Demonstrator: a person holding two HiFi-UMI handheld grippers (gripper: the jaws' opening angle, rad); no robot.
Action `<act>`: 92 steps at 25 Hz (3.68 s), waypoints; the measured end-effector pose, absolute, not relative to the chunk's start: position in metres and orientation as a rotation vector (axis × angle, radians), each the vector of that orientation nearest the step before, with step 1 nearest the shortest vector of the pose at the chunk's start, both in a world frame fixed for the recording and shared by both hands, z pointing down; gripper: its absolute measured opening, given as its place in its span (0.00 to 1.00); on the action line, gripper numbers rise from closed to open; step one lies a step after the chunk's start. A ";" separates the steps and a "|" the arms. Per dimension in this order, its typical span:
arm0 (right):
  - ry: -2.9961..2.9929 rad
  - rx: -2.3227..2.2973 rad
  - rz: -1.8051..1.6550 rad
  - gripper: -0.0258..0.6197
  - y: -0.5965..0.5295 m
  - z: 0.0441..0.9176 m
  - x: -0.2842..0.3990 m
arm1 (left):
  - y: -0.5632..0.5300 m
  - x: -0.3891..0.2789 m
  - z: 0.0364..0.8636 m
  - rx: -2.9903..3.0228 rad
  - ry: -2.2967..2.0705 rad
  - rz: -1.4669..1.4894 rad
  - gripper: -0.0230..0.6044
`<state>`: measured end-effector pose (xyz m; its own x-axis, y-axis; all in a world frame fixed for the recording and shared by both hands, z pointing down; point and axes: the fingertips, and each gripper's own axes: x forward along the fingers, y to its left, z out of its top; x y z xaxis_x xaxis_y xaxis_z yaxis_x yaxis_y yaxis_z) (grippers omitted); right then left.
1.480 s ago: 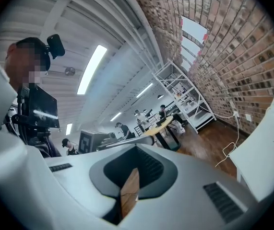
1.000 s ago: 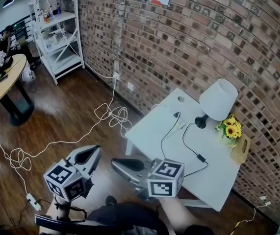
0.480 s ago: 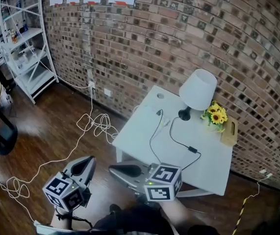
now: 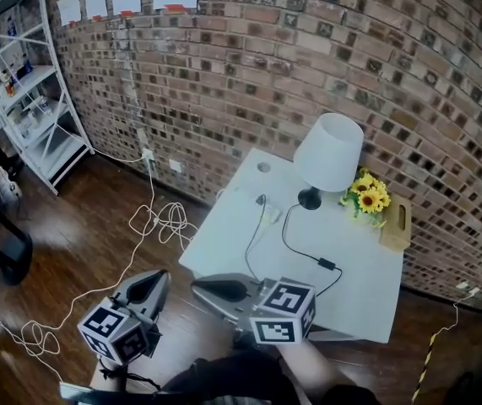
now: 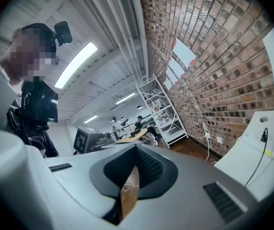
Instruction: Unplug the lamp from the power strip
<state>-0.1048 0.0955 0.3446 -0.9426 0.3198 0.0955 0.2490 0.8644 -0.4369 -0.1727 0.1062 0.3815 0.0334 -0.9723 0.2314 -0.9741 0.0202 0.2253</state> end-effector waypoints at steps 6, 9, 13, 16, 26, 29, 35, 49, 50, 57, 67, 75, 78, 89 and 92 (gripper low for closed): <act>-2.869 -0.493 0.661 0.02 0.051 0.344 -0.101 | 0.053 -0.160 0.372 1.973 -1.983 0.023 0.07; -2.875 -0.508 0.670 0.02 0.033 0.342 -0.100 | 0.033 -0.155 0.370 1.970 -1.978 0.052 0.07; -2.880 -0.527 0.680 0.02 0.012 0.342 -0.095 | 0.012 -0.151 0.367 1.964 -1.987 0.088 0.07; -2.882 -0.532 0.683 0.02 -0.002 0.344 -0.090 | -0.001 -0.146 0.366 1.963 -1.994 0.108 0.07; -2.895 -0.504 0.675 0.02 -0.035 0.346 -0.075 | -0.035 -0.138 0.368 1.964 -1.997 0.131 0.07; -2.908 -0.457 0.678 0.02 -0.046 0.346 -0.073 | -0.046 -0.140 0.369 1.981 -1.979 0.166 0.07; -2.920 -0.340 0.682 0.02 -0.065 0.351 -0.074 | -0.073 -0.145 0.378 2.053 -1.915 0.204 0.07; -2.878 0.091 0.725 0.02 -0.124 0.372 -0.105 | -0.156 -0.182 0.420 2.298 -1.639 0.414 0.07; -2.871 0.126 0.731 0.02 -0.127 0.374 -0.106 | -0.161 -0.184 0.424 2.308 -1.617 0.424 0.07; -2.823 0.336 0.772 0.02 -0.147 0.386 -0.106 | -0.196 -0.186 0.452 2.396 -1.466 0.526 0.07; -2.765 0.556 0.785 0.02 -0.165 0.397 -0.106 | -0.227 -0.182 0.486 2.481 -1.283 0.618 0.07; -2.713 0.650 0.812 0.02 -0.175 0.414 -0.098 | -0.243 -0.172 0.503 2.543 -1.194 0.644 0.14; -2.676 0.664 0.780 0.02 -0.184 0.424 -0.095 | -0.248 -0.165 0.515 2.552 -1.147 0.702 0.24; -2.537 0.629 0.729 0.02 -0.223 0.483 -0.076 | -0.271 -0.150 0.560 2.482 -1.070 0.936 0.28; -2.490 0.609 0.728 0.02 -0.234 0.506 -0.071 | -0.281 -0.146 0.573 2.454 -1.076 0.994 0.28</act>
